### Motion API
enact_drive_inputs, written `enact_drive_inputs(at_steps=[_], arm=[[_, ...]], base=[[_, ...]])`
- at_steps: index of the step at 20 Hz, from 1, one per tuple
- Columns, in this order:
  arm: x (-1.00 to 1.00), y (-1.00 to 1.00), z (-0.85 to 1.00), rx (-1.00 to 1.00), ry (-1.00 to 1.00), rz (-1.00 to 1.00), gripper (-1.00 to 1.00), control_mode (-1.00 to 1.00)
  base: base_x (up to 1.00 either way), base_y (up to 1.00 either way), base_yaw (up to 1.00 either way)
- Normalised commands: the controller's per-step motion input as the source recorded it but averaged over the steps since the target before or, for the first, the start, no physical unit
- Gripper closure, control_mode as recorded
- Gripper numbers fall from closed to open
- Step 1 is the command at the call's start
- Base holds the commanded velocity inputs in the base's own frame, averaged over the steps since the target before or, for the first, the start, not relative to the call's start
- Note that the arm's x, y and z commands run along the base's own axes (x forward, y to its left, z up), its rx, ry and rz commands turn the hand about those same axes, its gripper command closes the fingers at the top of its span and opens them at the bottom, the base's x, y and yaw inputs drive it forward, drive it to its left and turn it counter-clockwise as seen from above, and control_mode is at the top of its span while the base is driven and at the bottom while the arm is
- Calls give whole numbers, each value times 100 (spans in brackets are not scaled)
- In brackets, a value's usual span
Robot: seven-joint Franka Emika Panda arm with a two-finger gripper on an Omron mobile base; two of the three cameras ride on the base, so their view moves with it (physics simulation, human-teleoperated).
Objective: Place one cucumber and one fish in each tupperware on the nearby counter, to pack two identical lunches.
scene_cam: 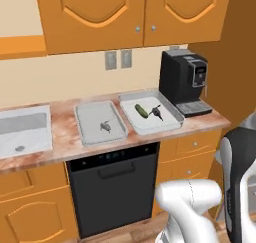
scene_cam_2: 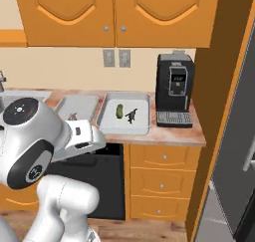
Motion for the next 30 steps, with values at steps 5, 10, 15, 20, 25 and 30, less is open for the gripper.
enact_drive_inputs(at_steps=[5,10,15,20,25,30], arm=[[0,0,0,0,0,0,-100,100],[0,0,0,0,0,0,-100,100],[0,0,0,0,0,0,-100,100],[0,0,0,0,0,0,-100,100],[0,0,0,0,0,0,-100,100],[0,0,0,0,0,0,-100,100]], base=[[-70,-100,2],[-100,-96,5],[-56,-100,0],[0,-100,0],[1,-100,0],[9,-91,0]])
